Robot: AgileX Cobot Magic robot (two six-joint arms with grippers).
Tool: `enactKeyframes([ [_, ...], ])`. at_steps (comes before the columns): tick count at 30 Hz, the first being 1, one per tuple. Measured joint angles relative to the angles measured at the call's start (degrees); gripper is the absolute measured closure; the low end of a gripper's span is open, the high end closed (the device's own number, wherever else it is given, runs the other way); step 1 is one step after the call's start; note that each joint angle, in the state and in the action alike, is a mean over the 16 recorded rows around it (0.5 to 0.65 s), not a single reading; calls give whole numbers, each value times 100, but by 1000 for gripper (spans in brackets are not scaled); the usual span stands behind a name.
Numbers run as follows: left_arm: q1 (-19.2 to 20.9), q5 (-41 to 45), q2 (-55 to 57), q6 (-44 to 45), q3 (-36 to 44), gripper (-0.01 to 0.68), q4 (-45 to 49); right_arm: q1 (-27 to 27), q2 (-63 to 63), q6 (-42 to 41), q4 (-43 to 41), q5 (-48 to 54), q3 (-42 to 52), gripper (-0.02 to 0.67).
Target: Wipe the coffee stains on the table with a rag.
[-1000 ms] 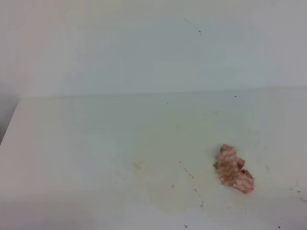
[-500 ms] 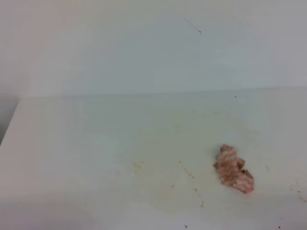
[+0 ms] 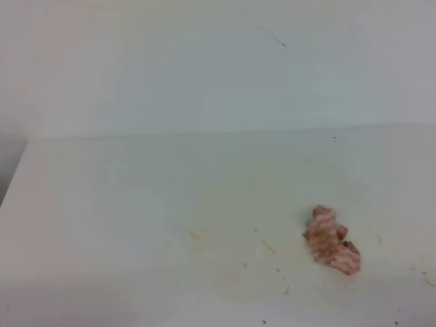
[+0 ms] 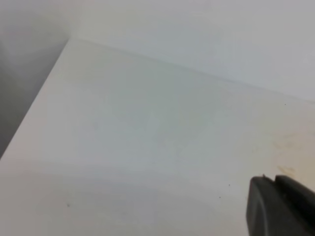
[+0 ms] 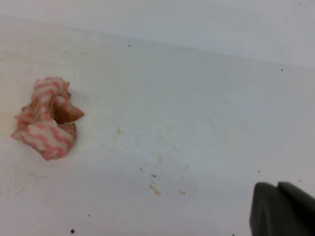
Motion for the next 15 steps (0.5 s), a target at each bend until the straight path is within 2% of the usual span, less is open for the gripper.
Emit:
enactKeyframes([
  [15,0,0,0,0,0,674,0,0,29,25,2,-26,0,652],
])
